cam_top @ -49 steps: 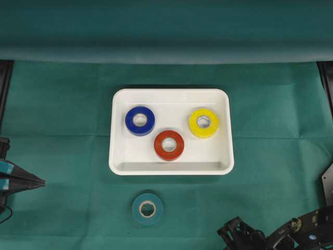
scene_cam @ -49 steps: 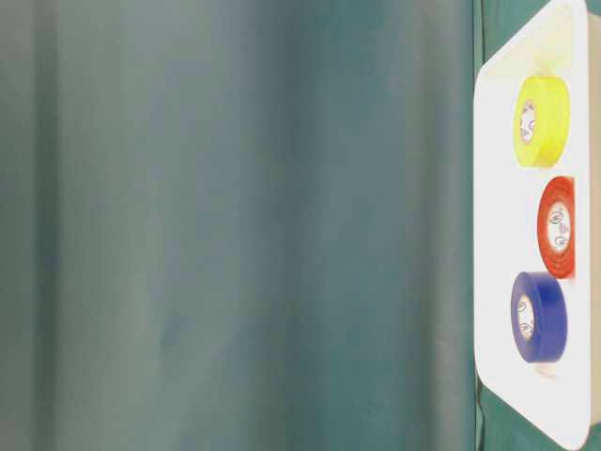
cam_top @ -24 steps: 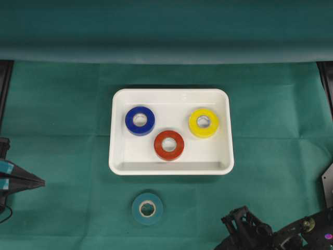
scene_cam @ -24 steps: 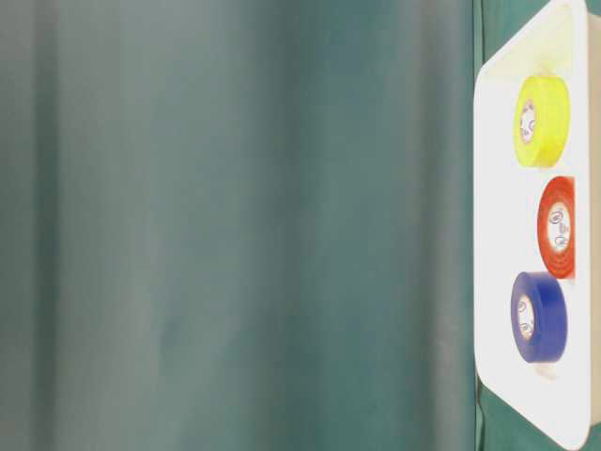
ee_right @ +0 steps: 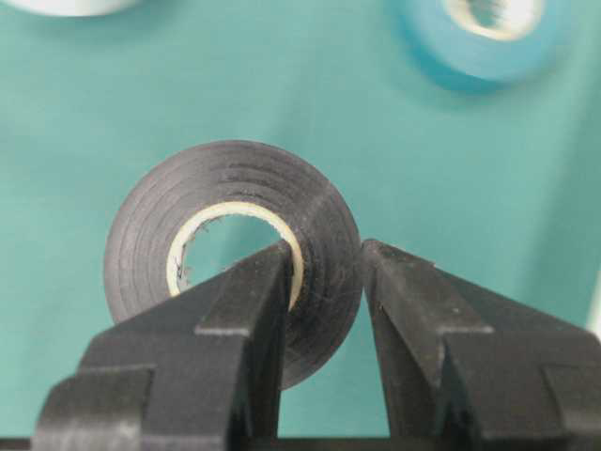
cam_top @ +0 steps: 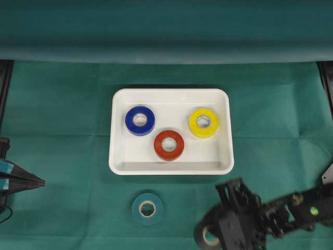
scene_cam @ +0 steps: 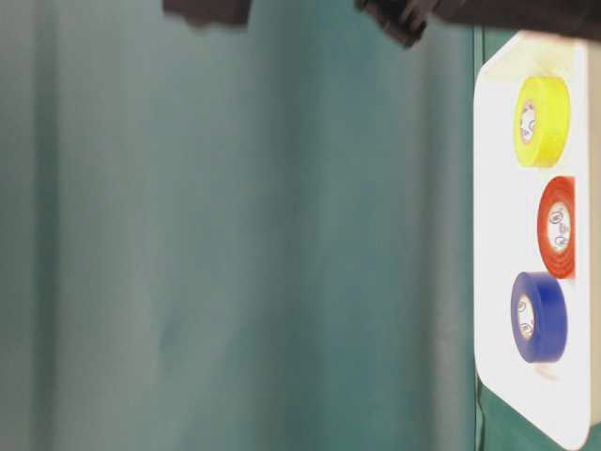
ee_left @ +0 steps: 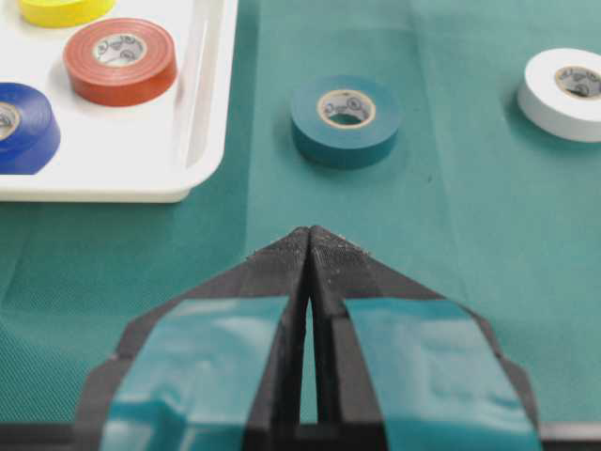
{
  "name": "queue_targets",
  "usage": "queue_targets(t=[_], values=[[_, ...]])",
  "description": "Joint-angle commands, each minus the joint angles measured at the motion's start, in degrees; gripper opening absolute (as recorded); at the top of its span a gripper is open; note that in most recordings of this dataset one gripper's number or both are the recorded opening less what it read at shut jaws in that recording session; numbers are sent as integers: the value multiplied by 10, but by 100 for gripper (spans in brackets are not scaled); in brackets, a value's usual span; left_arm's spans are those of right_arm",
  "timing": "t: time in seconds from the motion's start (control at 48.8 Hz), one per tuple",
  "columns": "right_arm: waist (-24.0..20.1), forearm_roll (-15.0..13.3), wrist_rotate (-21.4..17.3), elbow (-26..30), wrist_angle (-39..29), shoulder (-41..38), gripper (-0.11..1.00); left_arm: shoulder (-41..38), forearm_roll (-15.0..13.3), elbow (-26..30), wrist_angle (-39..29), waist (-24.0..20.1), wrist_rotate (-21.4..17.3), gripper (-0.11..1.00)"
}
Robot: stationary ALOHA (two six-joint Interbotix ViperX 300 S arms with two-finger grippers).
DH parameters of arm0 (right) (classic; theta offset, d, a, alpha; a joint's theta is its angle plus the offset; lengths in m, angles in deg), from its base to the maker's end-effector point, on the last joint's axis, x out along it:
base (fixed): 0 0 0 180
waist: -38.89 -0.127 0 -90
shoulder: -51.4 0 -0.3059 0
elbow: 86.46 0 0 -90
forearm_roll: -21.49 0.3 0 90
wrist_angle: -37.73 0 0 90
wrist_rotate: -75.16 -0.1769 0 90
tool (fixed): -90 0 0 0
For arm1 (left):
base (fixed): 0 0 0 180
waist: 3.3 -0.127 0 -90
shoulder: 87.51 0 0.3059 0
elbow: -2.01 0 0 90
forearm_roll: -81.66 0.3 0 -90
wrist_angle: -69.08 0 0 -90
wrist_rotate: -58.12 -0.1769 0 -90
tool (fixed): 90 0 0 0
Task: Put the tape into the white case with the right arm.
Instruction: 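Lift the black roll and carry it to the tray's lower right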
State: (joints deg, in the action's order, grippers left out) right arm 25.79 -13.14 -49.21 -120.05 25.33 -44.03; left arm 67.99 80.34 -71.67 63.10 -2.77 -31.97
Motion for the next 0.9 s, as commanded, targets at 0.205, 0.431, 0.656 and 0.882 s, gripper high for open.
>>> queue_targets(t=[0.205, 0.431, 0.656, 0.882], values=[[99, -5, 4, 21, -10, 29, -1, -4, 0, 6, 7, -2, -2, 0], [176, -40, 4, 18, -8, 28, -1, -4, 0, 5, 7, -2, -2, 0], [245, -70, 4, 9, -2, 28, -1, -4, 0, 6, 7, -2, -2, 0], [282, -76, 2, -10, 40, 18, -1, -4, 0, 5, 7, -2, -2, 0]])
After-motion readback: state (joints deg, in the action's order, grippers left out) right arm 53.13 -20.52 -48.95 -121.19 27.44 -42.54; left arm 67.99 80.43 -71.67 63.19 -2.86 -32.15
